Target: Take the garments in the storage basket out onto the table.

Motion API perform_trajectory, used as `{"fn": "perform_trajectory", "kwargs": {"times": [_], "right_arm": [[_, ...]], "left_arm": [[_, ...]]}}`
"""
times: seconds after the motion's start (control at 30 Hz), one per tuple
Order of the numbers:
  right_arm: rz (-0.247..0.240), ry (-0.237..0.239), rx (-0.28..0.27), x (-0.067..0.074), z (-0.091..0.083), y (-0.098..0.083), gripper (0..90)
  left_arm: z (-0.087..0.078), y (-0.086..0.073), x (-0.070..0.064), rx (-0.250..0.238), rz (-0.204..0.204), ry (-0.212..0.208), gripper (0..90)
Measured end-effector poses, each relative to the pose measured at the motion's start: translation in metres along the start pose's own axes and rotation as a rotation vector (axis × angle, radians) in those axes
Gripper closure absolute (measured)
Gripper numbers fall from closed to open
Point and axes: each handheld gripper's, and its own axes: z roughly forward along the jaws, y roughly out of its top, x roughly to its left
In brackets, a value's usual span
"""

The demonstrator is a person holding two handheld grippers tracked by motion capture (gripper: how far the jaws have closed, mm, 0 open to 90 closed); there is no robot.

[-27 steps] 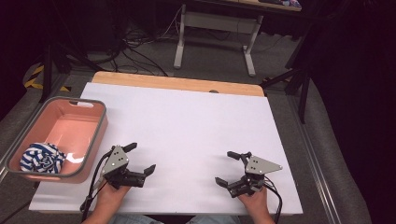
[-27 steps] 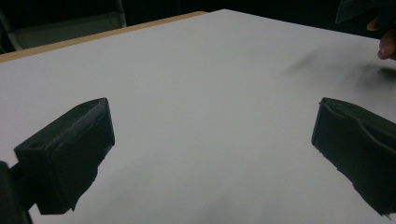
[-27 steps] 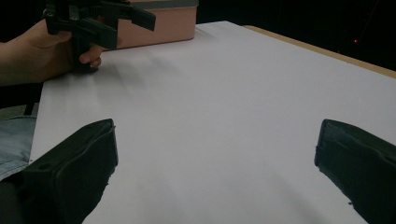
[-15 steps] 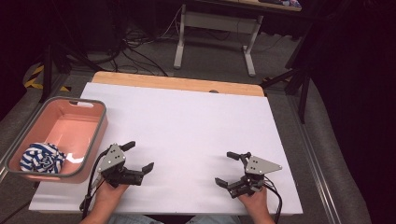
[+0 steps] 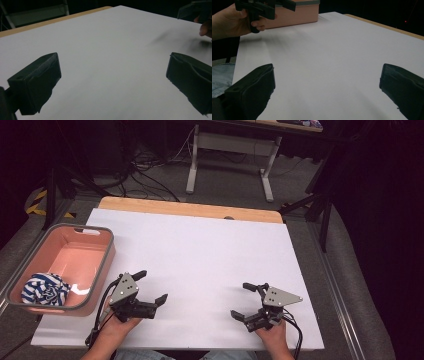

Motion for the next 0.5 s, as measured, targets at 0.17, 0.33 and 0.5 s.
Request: {"fn": "perform_trajectory", "kwargs": {"times": [0.17,0.33,0.5], "right_arm": [[0.004,0.003,-0.003,0.000,0.000,0.000,0.5],[0.008,0.005,0.000,0.000,0.001,0.000,0.5],[0.006,0.003,0.003,0.000,0.001,0.000,0.5]], "left_arm": [[-0.007,0.008,0.001,0.022,0.015,-0.043,0.7],[-0.012,0.015,0.001,0.037,0.023,-0.044,2.5],[-0.017,0.022,0.003,0.072,0.051,-0.057,4.2]]}}
